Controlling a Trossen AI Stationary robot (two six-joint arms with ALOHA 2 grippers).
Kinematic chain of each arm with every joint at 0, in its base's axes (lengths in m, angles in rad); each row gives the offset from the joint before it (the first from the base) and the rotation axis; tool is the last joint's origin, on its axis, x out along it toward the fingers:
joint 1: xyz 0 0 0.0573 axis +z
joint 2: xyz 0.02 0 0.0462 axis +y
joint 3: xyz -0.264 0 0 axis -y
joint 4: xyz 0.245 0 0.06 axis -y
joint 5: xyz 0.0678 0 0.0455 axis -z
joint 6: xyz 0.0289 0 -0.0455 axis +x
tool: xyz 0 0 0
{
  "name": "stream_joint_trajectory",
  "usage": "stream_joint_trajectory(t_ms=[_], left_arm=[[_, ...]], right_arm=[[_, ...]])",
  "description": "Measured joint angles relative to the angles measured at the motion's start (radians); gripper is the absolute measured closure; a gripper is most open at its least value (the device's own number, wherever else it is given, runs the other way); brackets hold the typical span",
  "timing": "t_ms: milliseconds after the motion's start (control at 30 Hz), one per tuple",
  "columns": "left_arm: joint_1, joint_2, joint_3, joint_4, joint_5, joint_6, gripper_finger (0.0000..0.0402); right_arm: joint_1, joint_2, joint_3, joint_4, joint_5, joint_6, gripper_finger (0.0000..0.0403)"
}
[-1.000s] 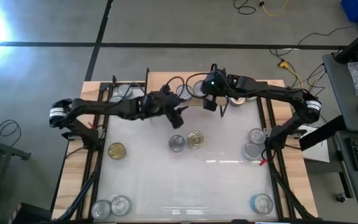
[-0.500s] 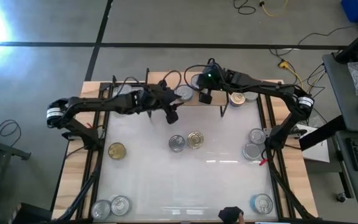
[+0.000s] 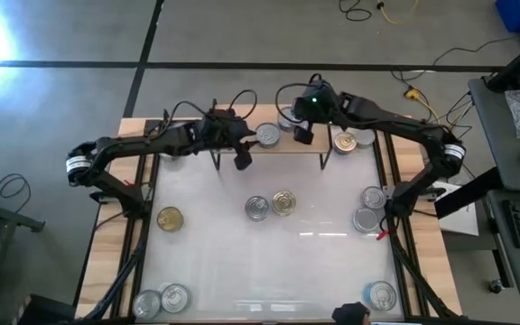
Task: Stack canned seafood by type on shelf
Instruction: Put the blue tuna can on the shelf
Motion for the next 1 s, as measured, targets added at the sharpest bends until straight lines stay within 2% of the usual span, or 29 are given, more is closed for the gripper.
stream_joint_trajectory(t_ms=[167,367,733,1000], left_arm=[[0.022,-0.014,-0.004,-0.041,-0.004,0.0,0.0275],[0.022,-0.051,-0.012,-0.087,-0.005,0.0,0.0275],[0.022,-0.02,-0.042,-0.099,-0.004,-0.045,0.0275],[0.022,0.011,-0.073,0.024,-0.004,-0.066,0.0275]], right_arm=[[-0.038,0.001,-0.03,-0.03,0.123,-0.026,0.0003],[-0.055,0.028,-0.046,-0.026,0.153,-0.043,0.0003],[-0.063,0.108,-0.046,0.17,0.116,-0.072,0.0003],[-0.062,0.149,-0.046,0.255,0.088,-0.069,0.0003]])
